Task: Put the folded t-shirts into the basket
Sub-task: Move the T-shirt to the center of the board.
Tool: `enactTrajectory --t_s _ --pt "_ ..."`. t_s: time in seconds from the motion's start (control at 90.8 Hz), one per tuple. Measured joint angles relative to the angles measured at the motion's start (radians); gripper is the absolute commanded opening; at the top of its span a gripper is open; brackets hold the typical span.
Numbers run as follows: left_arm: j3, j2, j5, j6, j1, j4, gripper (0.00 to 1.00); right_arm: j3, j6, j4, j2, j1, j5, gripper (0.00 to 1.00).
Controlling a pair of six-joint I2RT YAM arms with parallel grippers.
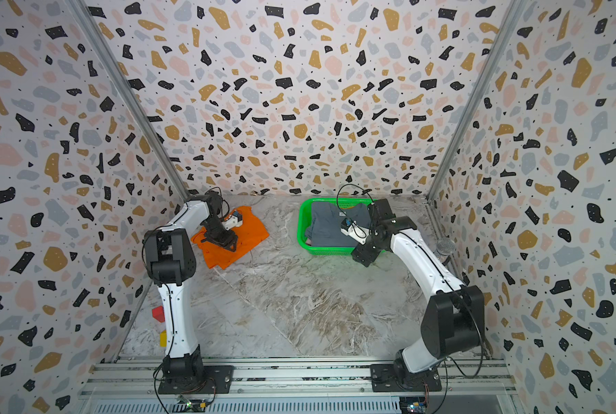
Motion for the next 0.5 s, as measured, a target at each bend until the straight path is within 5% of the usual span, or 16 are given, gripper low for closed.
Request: enactTrajectory --t_s 0.264,0.495 --pt "-0.264 -0.145 -0.035 0.095 -0.057 0.026 0.64 -0.222 -0.008 0.072 -0.196 -0.007 0.026 0.81" --pt "-0.529 -0.306 -0.054 0.138 -0.180 0.045 0.63 -0.270 0.008 0.120 -0.221 -0.045 0.031 0.81"
